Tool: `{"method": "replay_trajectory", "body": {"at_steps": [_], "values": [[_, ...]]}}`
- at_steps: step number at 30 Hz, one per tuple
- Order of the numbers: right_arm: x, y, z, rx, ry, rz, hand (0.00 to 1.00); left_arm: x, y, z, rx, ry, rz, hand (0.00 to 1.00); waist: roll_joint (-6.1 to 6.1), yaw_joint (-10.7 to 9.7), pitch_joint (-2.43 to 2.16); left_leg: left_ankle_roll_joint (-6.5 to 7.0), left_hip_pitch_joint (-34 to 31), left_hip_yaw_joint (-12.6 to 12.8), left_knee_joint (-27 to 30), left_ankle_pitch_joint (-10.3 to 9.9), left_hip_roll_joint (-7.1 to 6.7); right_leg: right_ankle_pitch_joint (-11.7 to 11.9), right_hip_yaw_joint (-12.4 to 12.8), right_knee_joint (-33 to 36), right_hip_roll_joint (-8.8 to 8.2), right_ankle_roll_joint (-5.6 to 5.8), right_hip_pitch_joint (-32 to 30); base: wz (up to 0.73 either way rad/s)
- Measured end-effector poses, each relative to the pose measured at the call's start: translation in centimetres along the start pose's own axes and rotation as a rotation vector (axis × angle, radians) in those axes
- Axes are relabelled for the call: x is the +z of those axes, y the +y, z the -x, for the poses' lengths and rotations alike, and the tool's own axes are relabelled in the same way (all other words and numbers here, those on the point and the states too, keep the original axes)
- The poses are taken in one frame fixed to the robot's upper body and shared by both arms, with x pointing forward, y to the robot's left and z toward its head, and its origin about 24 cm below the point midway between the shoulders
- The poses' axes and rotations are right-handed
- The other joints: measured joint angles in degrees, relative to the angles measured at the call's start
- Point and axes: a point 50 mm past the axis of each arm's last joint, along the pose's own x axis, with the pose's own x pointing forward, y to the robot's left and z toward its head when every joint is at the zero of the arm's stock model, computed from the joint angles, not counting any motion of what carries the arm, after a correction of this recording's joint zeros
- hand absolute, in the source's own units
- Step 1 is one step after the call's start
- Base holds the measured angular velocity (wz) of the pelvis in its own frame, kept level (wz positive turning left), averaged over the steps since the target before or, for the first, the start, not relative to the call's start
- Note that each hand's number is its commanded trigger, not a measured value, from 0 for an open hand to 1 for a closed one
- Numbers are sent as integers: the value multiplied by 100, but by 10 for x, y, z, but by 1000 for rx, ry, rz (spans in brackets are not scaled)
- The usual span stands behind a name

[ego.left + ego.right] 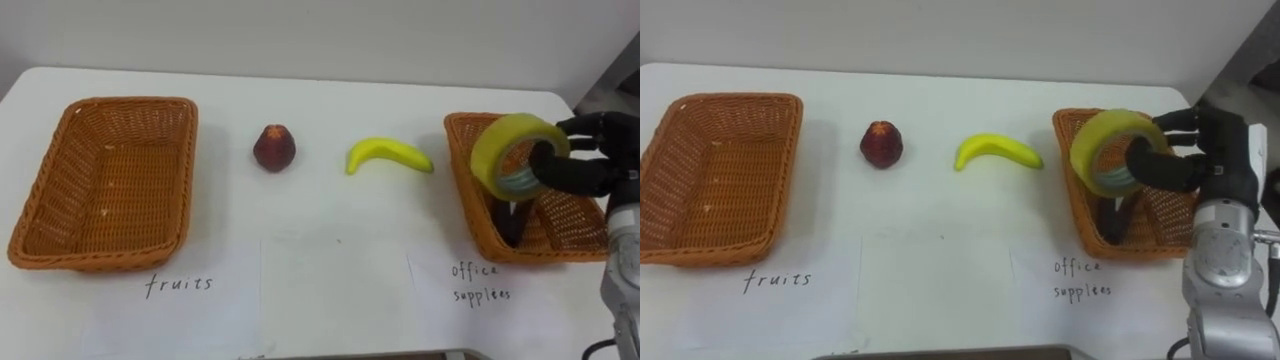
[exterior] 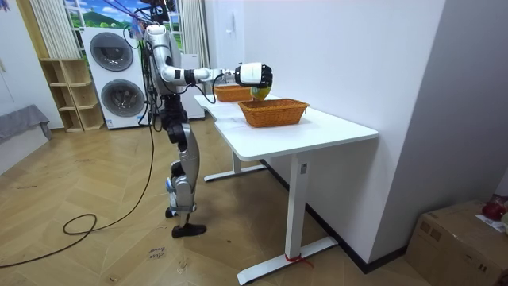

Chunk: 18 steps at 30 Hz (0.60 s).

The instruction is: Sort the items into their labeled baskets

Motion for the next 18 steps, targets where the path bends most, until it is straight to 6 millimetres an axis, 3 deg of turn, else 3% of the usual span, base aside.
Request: {"method": "replay_trajectory", "body": {"at_steps": [6, 18], "values": [[-17, -2, 3, -2, 80, 42, 100, -7, 0, 1, -1, 32, -7, 0, -18, -1, 2, 0, 1, 11, 1, 0, -1, 0, 8, 3, -2, 0, -5, 0], [-21, -3, 4, 1, 93, 69, 100, -11, 0, 1, -1, 52, -11, 0, -131, -3, -1, 0, 0, 18, 8, 0, -4, 0, 34, 2, -1, 0, -5, 0]]}}
